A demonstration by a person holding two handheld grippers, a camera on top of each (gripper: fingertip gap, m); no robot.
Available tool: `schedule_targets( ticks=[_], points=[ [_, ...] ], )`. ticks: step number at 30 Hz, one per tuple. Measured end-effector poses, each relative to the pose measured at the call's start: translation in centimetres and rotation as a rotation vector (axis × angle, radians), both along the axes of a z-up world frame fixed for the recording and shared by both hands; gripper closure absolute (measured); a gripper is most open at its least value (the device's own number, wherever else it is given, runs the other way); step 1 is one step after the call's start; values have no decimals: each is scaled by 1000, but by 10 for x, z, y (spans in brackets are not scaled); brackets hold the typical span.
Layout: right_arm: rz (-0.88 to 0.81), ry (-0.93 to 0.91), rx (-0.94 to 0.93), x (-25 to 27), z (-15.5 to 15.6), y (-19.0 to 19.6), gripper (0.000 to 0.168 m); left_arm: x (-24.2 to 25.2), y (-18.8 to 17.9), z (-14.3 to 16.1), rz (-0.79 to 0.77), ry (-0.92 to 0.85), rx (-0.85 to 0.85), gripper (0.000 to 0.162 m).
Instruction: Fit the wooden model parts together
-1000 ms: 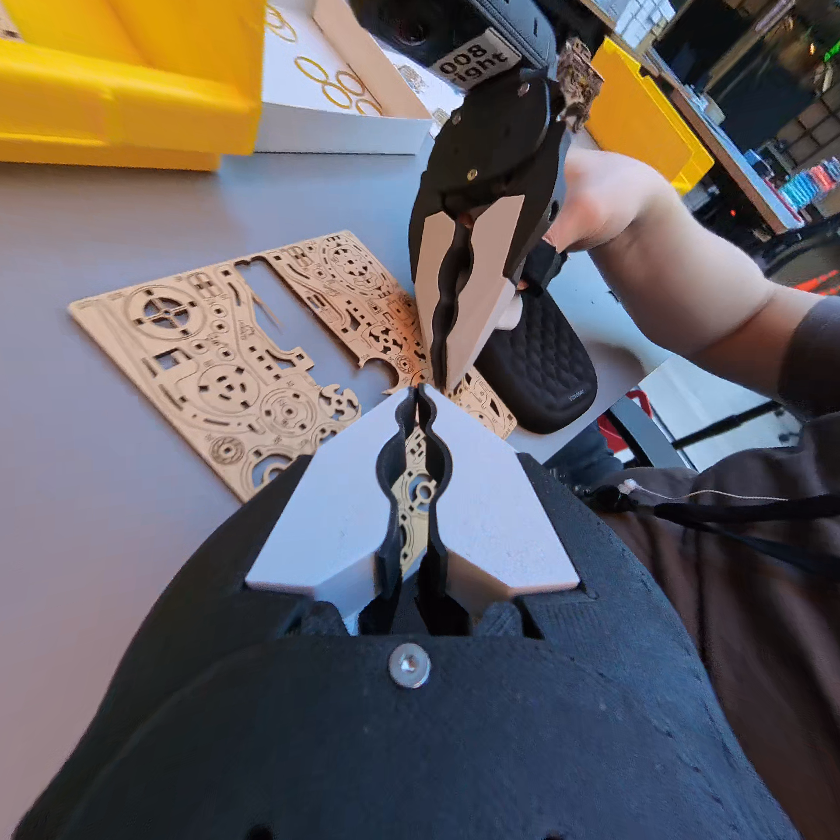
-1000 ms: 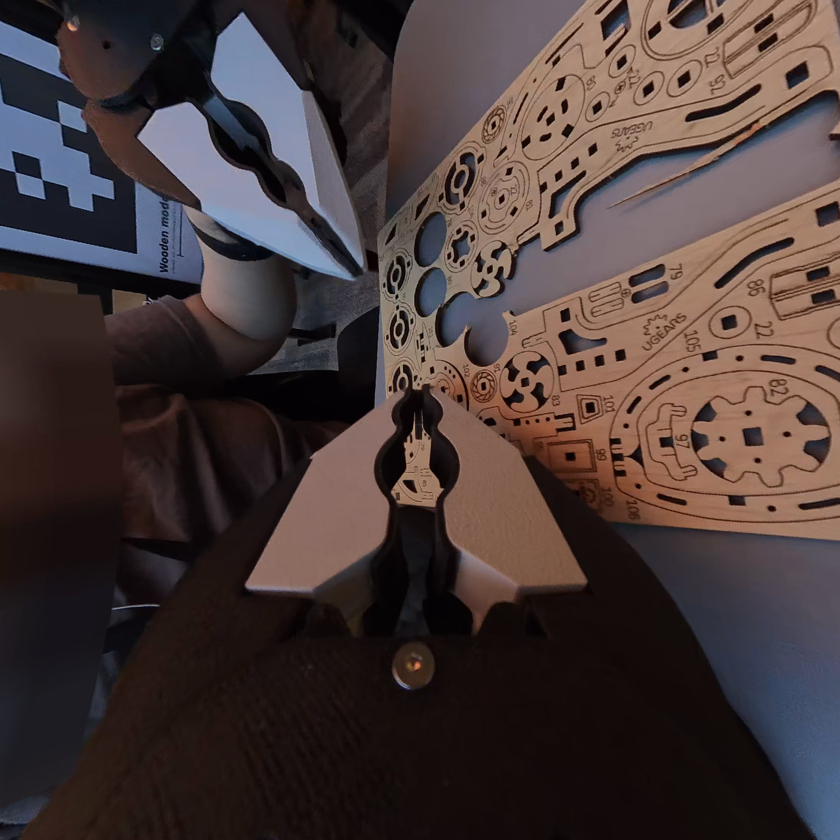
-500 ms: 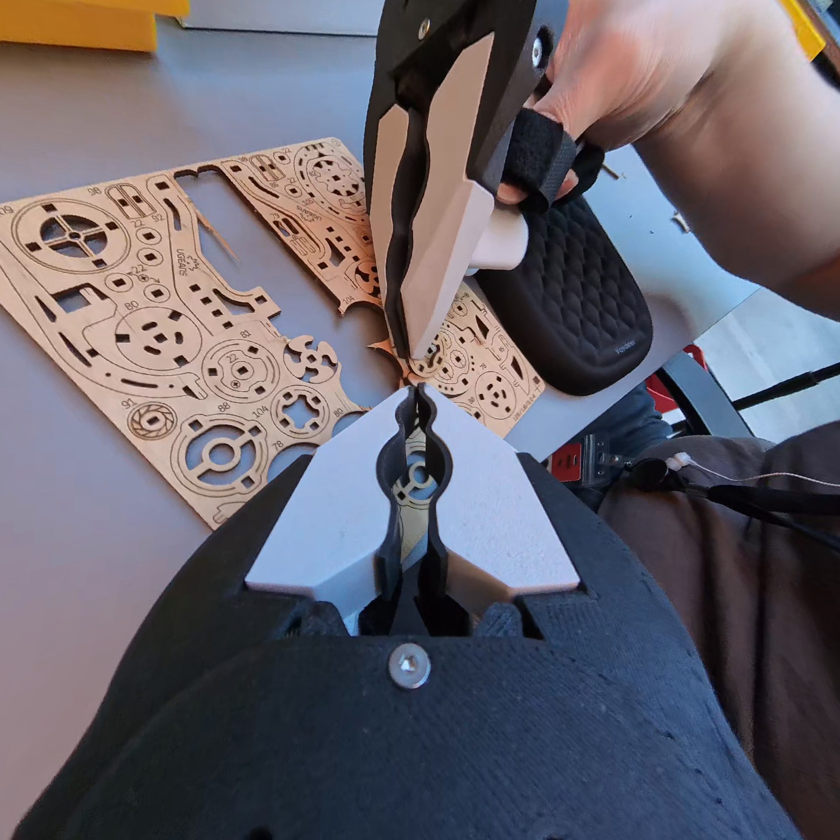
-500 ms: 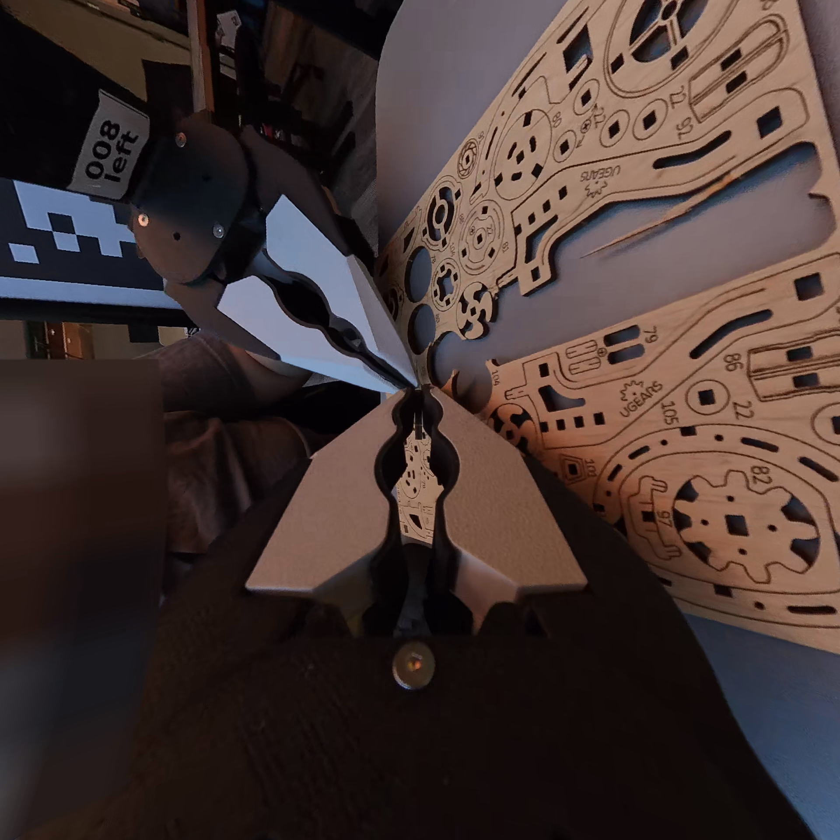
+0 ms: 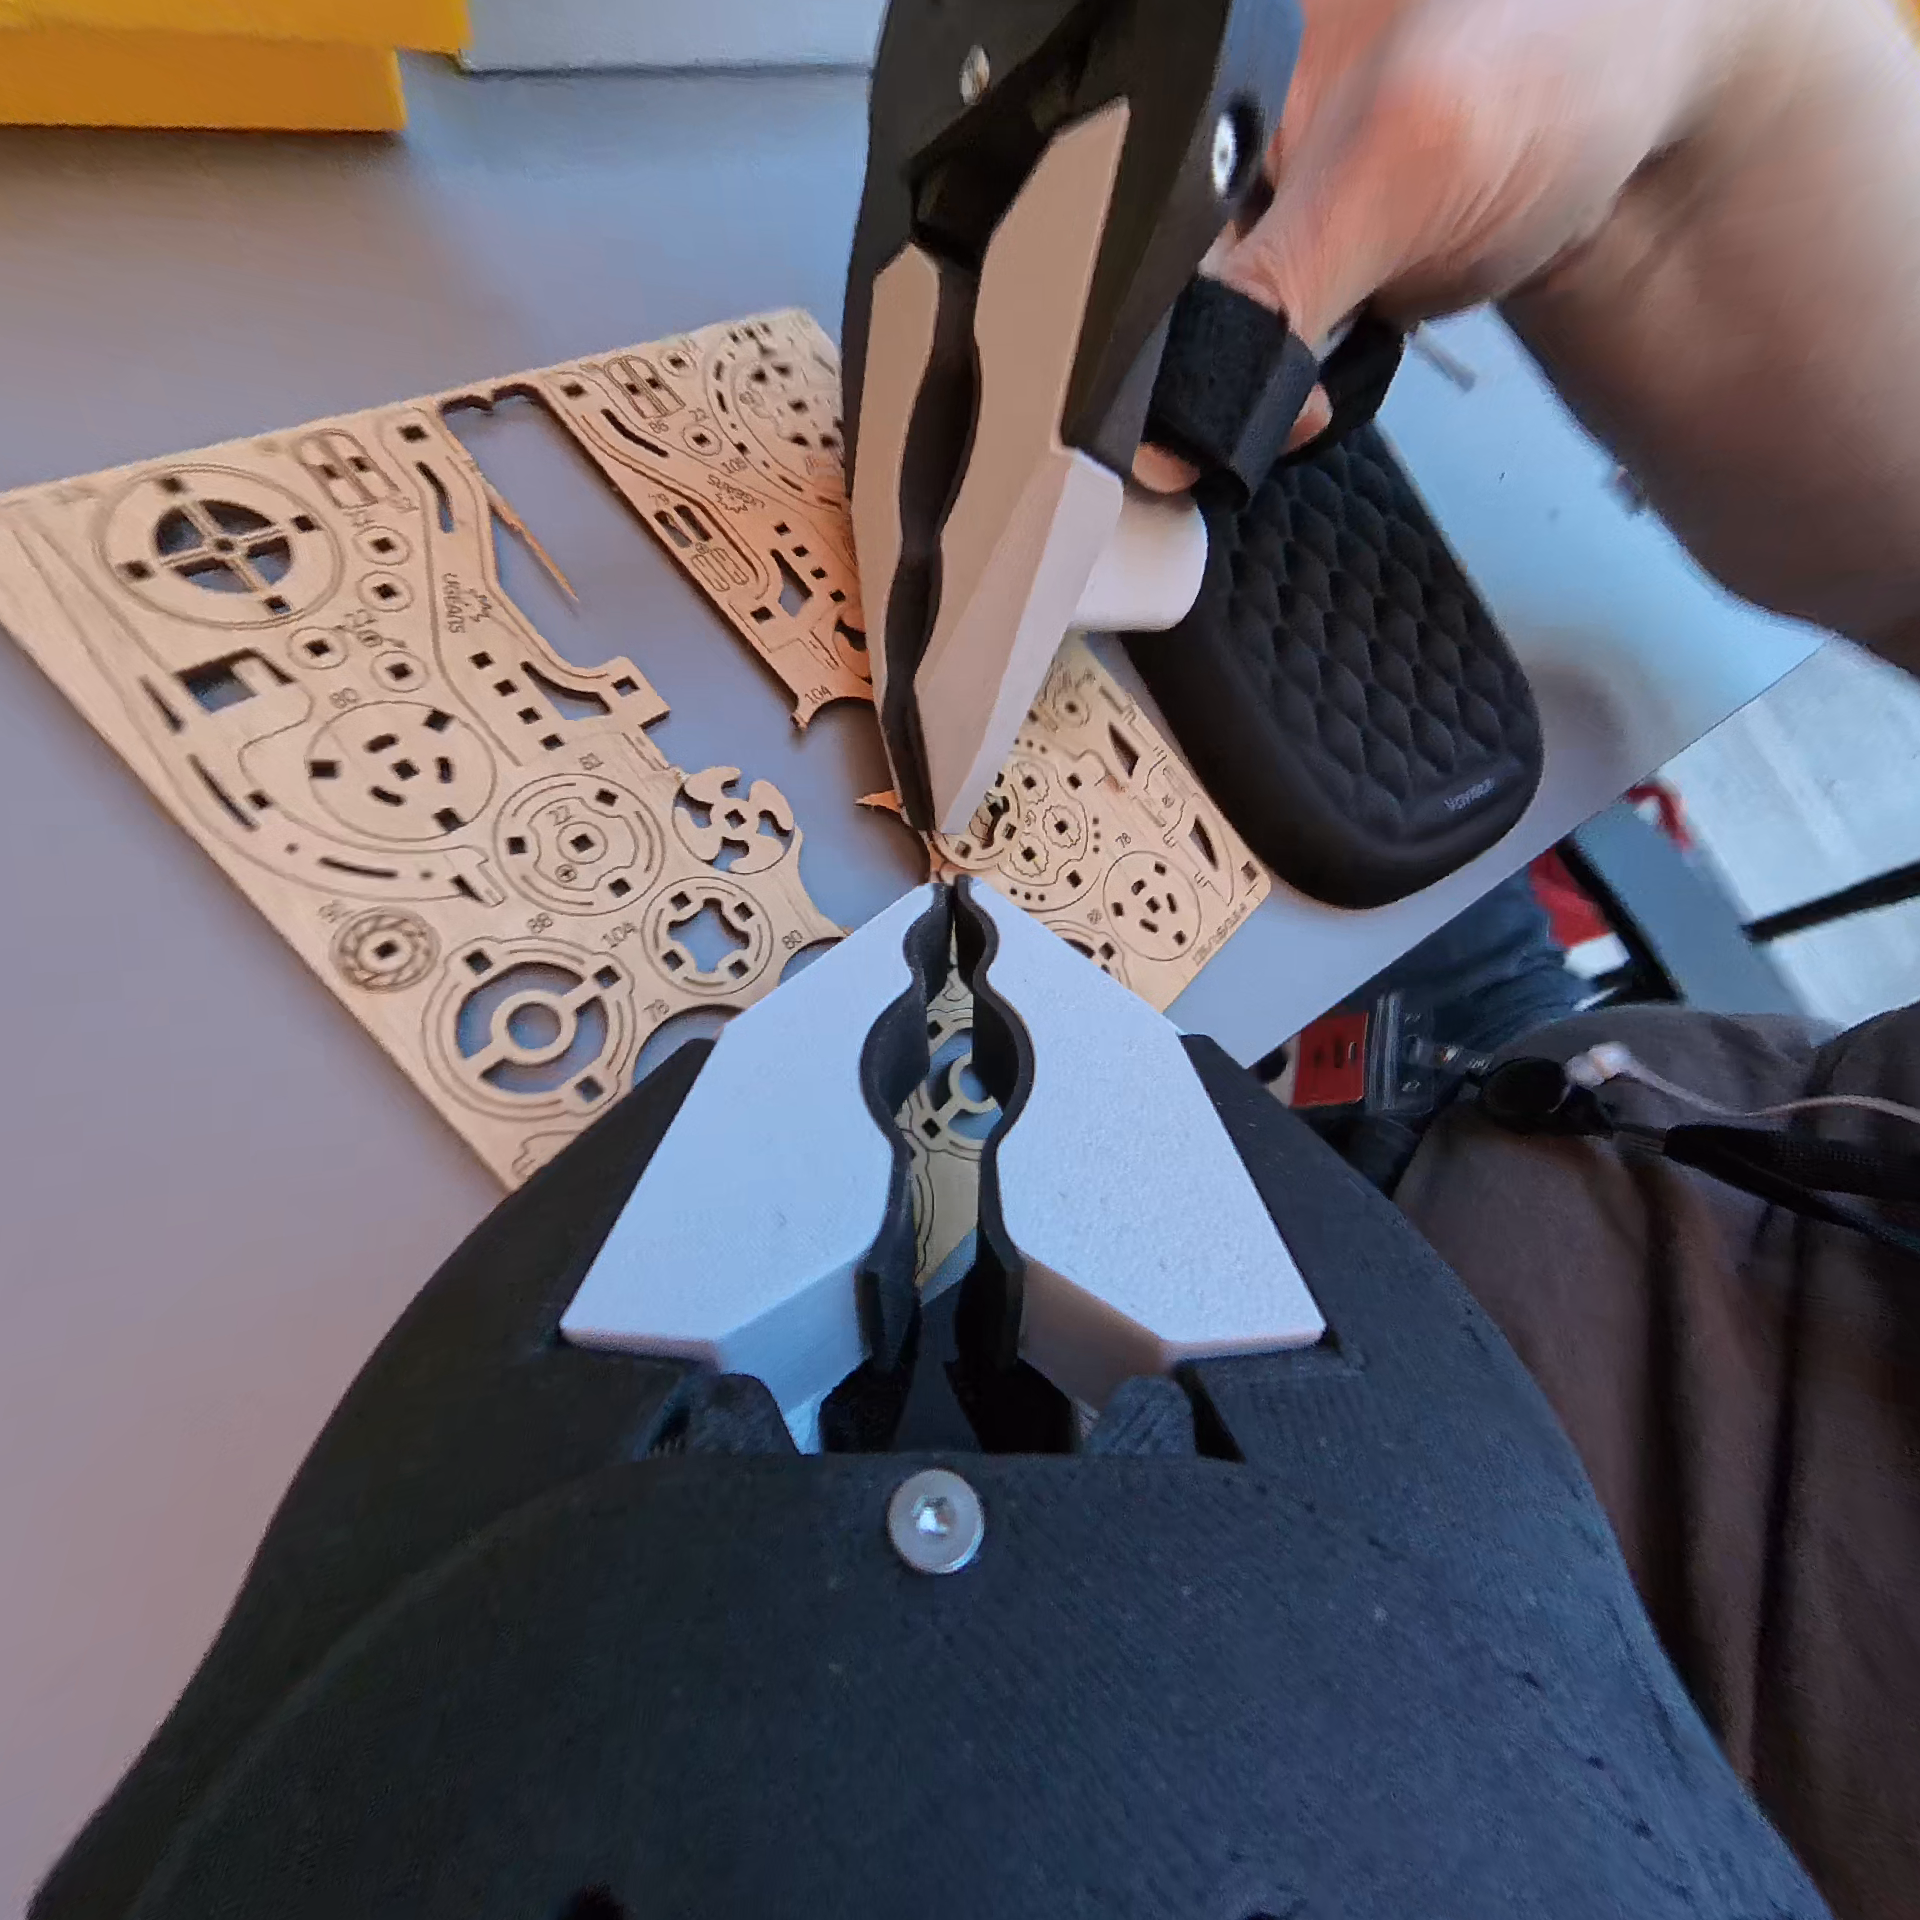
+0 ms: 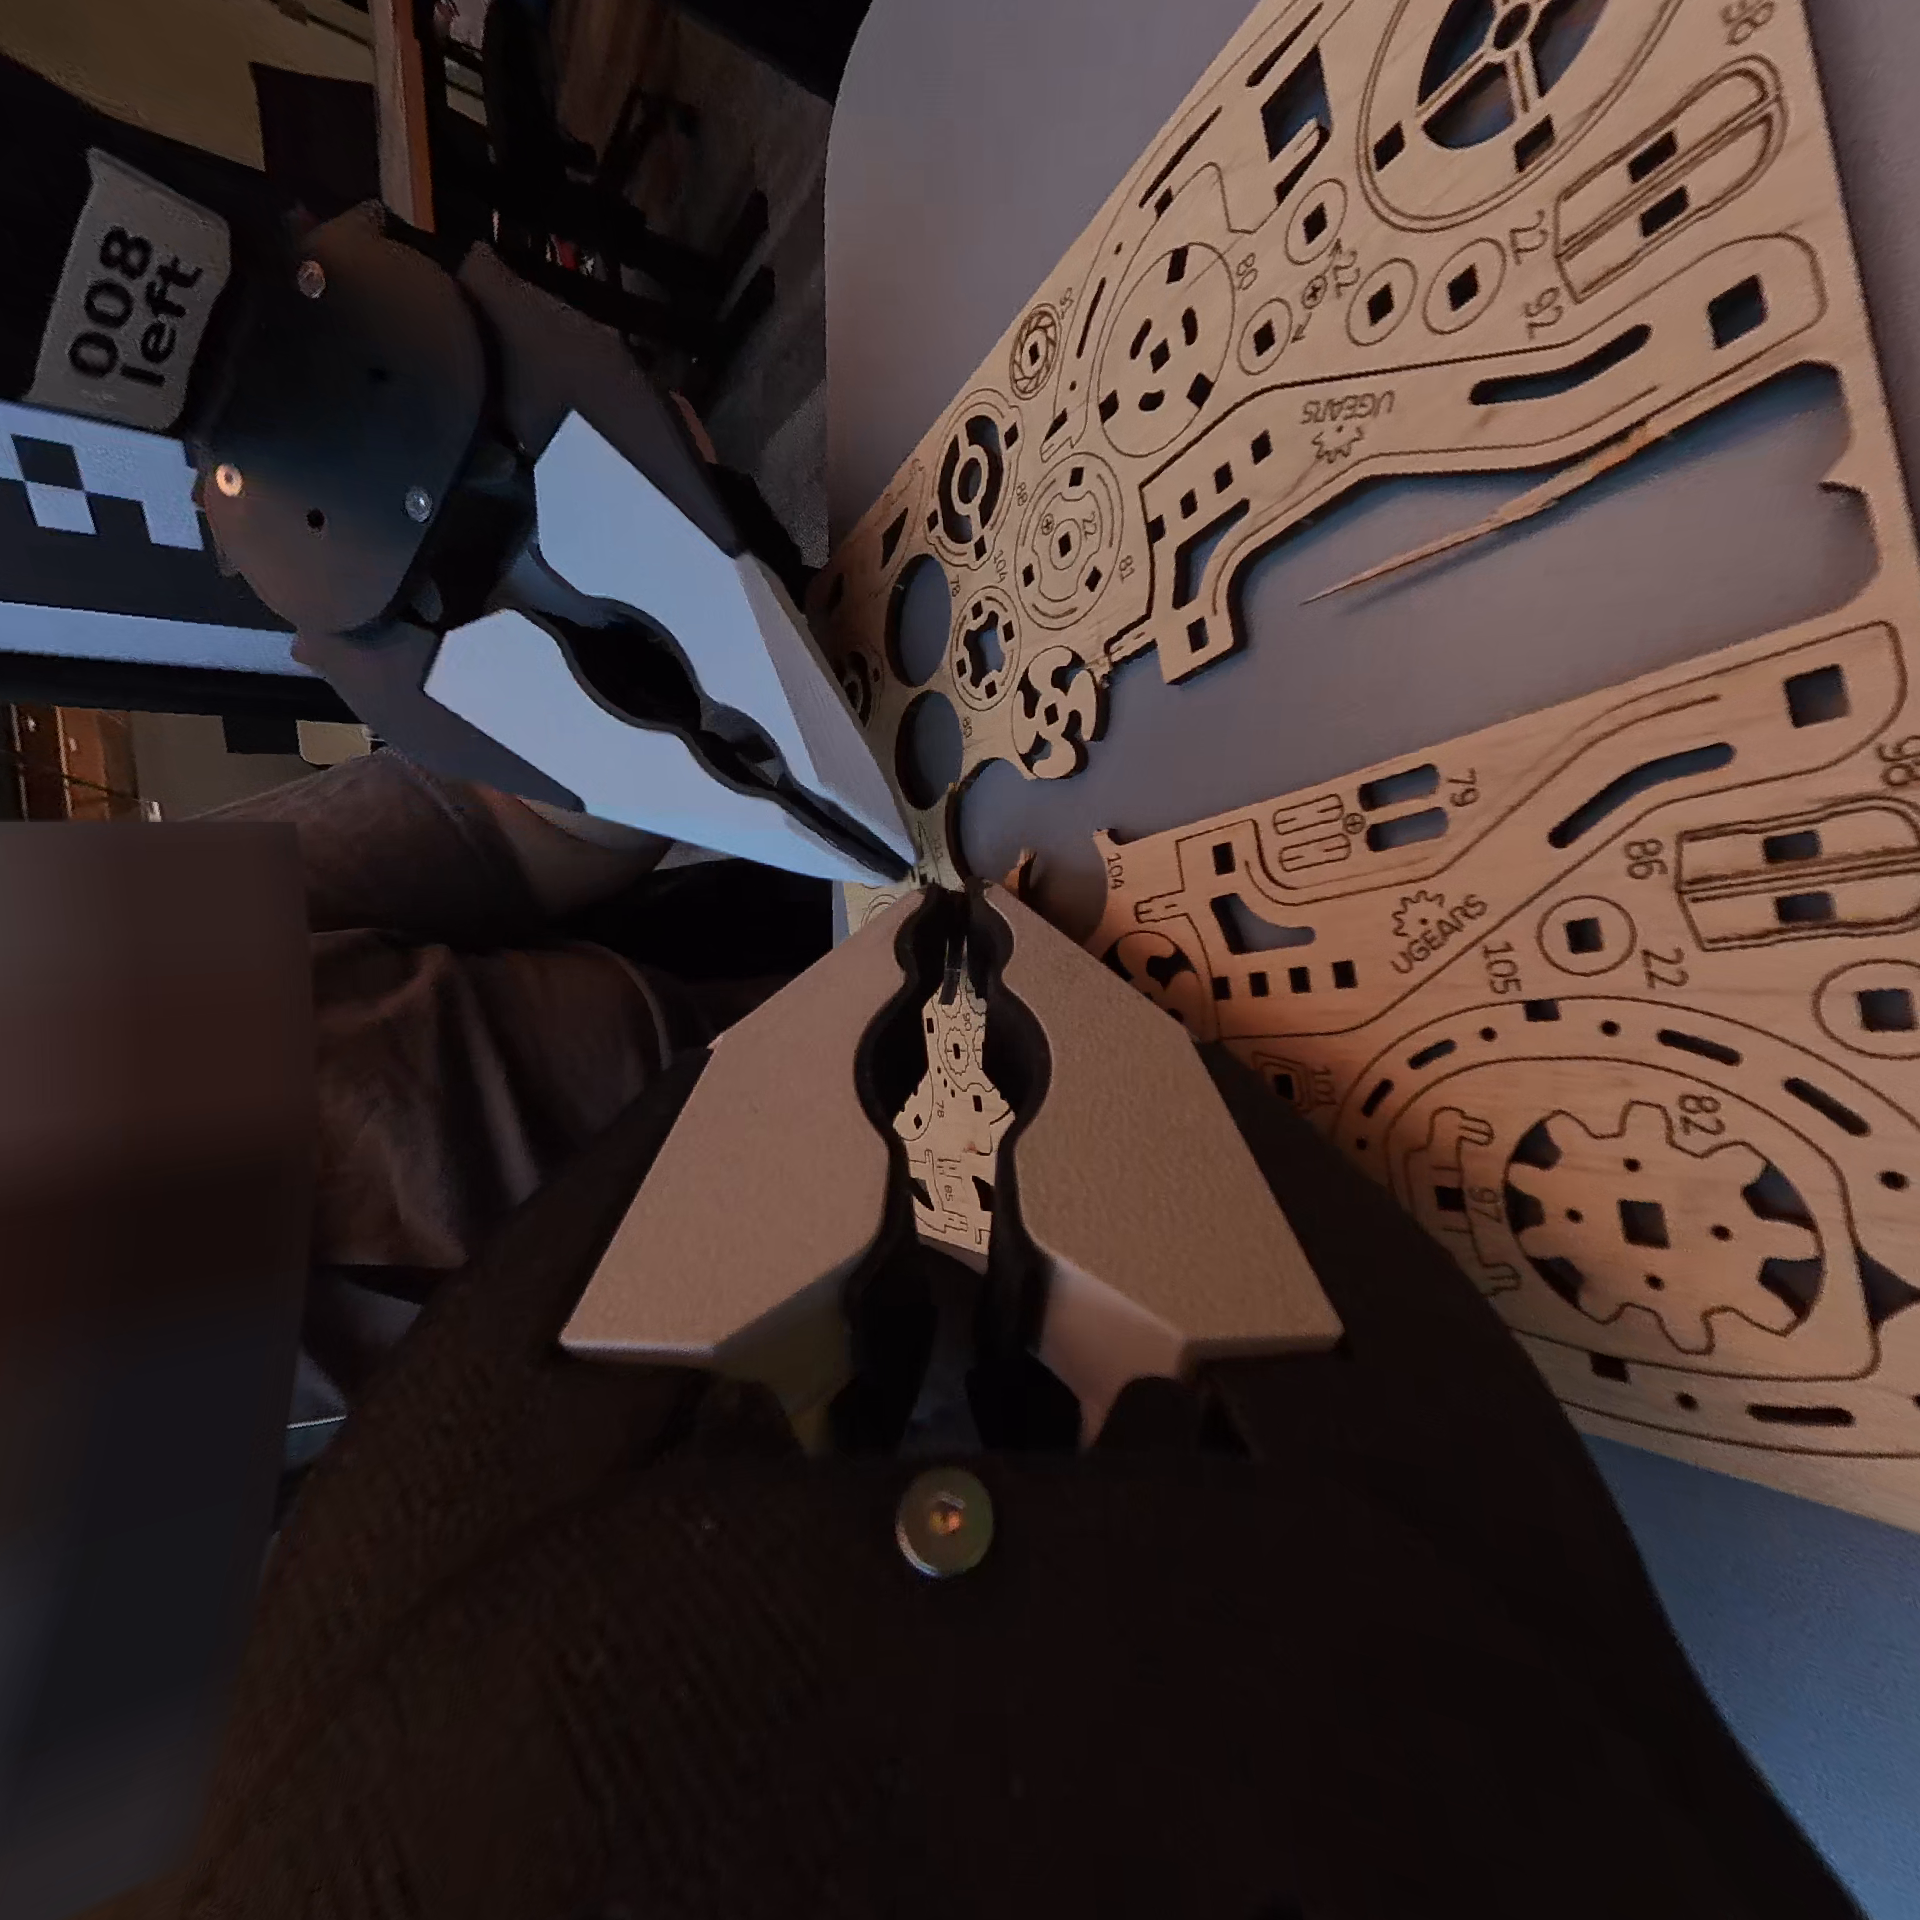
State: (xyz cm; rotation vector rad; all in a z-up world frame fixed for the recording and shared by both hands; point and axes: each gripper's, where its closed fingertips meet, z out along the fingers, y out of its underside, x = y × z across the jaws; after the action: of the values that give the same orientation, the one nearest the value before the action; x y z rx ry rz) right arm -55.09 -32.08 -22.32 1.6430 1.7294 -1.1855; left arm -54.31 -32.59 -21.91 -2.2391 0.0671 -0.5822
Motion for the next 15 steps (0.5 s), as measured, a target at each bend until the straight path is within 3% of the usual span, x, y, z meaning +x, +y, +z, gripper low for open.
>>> schedule_targets(
  ticks=[4,7,15],
  points=[
    [3,21,20,0,0,0,166,-23,-17,23,114,-118,83,162],
    [10,18,25,0,-1,0,166,-45,-34,20,188,-4,61,162],
    [-10,19,-16,1,1,1,166,-40,-38,-1,181,-6,11,162]
  ],
)
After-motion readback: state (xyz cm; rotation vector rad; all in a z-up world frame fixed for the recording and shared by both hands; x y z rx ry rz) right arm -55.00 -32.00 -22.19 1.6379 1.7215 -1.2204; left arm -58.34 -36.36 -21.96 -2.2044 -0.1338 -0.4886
